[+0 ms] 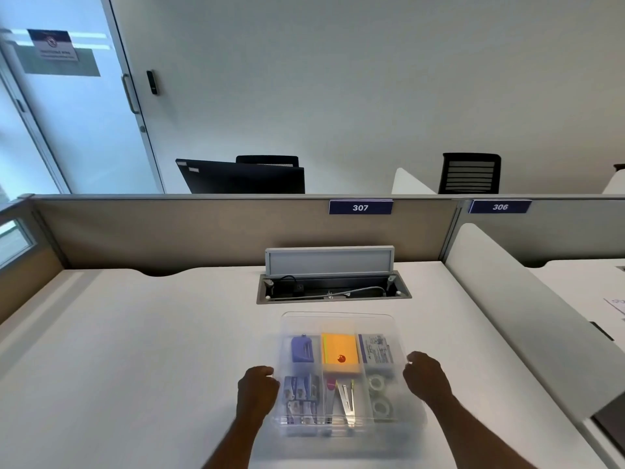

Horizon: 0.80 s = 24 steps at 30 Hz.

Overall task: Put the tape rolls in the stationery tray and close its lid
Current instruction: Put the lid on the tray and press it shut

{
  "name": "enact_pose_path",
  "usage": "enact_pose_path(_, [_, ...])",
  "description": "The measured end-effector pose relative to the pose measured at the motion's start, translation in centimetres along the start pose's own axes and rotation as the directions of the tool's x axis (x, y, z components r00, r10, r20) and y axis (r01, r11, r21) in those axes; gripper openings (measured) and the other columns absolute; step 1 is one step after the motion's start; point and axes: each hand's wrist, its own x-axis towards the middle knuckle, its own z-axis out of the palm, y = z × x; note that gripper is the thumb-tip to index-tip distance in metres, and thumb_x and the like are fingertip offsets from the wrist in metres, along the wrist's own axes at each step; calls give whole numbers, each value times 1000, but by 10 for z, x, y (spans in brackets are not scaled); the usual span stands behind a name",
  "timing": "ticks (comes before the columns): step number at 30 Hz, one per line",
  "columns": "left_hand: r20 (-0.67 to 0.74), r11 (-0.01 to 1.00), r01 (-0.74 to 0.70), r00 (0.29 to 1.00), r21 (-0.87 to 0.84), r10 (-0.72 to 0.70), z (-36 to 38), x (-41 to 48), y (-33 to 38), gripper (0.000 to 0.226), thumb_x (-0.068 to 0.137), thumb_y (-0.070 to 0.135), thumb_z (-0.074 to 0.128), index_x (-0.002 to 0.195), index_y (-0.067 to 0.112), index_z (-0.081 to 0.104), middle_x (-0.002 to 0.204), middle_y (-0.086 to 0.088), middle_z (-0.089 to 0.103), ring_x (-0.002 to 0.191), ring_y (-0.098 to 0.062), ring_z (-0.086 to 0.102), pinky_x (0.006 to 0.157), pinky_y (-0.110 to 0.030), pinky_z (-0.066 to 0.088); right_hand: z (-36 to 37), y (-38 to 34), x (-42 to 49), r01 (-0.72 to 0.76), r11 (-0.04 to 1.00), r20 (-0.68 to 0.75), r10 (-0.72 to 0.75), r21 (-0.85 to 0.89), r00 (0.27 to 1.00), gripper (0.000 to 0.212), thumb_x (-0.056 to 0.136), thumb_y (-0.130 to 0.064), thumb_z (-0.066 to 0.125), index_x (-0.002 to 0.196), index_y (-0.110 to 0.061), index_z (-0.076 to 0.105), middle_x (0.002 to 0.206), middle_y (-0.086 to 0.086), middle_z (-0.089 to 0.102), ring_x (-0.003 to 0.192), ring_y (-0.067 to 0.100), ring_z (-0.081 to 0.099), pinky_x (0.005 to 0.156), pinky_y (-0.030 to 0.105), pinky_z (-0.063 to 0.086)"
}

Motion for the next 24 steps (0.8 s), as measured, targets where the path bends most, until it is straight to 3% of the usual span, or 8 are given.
enact_pose_path(4, [-25, 999, 33, 999, -28, -34, 7, 0, -5, 37, 79, 1, 56, 114, 7, 66, 128, -11, 62, 118, -27, 56, 103, -31, 40, 10, 4, -3, 53, 995, -67, -59, -82, 996, 17, 86, -6, 41, 95, -8, 55, 111, 17, 63, 104, 30, 61, 88, 36, 50])
enact_pose_path(9, [-69, 1000, -23, 997, 13, 23, 21, -18, -20, 36, 91, 10, 51, 126, 14, 56, 127, -14, 62, 113, -31, 59, 97, -34, 42, 18, 1, -5, -16, 997, -53, 12, -74, 999, 13, 86, -7, 38, 91, -9, 50, 113, 17, 62, 105, 37, 61, 88, 37, 49])
enact_pose_path(15, [-70, 995, -27, 997, 97, 34, 36, -31, -34, 39, 100, 25, 33, 136, 15, 44, 128, -22, 57, 116, -37, 54, 99, -44, 43, 28, 12, -10, 13, 996, -94, -22, -94, 995, 33, 93, -16, 31, 121, -20, 49, 120, 15, 61, 109, 37, 59, 91, 40, 47])
enact_pose_path(17, [-52, 996, -29, 998, 81, 33, 35, -31, -33, 38, 100, 27, 31, 133, 14, 45, 126, -22, 56, 111, -41, 55, 88, -51, 52, 33, 19, -13, 31, 996, -121, -42, -88, 992, 32, 97, -21, 28, 122, -21, 47, 117, 16, 63, 106, 37, 61, 89, 40, 48])
enact_pose_path(19, [-19, 999, -14, 1000, 37, 15, 33, -30, -32, 37, 100, 29, 29, 131, 15, 45, 125, -21, 56, 103, -43, 58, 67, -53, 59, 38, 23, -16, 57, 994, -156, -71, -95, 985, 32, 98, -22, 27, 123, -19, 46, 113, 15, 64, 103, 36, 63, 87, 40, 50])
enact_pose_path(21, [12, 1000, 5, 1000, 6, -5, 32, -27, -34, 37, 100, 31, 28, 129, 16, 44, 124, -19, 56, 89, -40, 62, 51, -47, 59, 43, 26, -19, 82, 992, -197, -100, -97, 975, 33, 99, -22, 27, 128, -18, 44, 111, 14, 65, 103, 36, 63, 86, 39, 50])
enact_pose_path(24, [4, 999, 18, 1000, -40, -17, 34, -24, -38, 38, 100, 35, 26, 128, 17, 45, 123, -18, 55, 76, -37, 64, 44, -37, 58, 45, 29, -22, 112, 989, -246, -134, -100, 960, 34, 99, -20, 31, 129, -15, 45, 108, 14, 66, 101, 36, 64, 84, 39, 52])
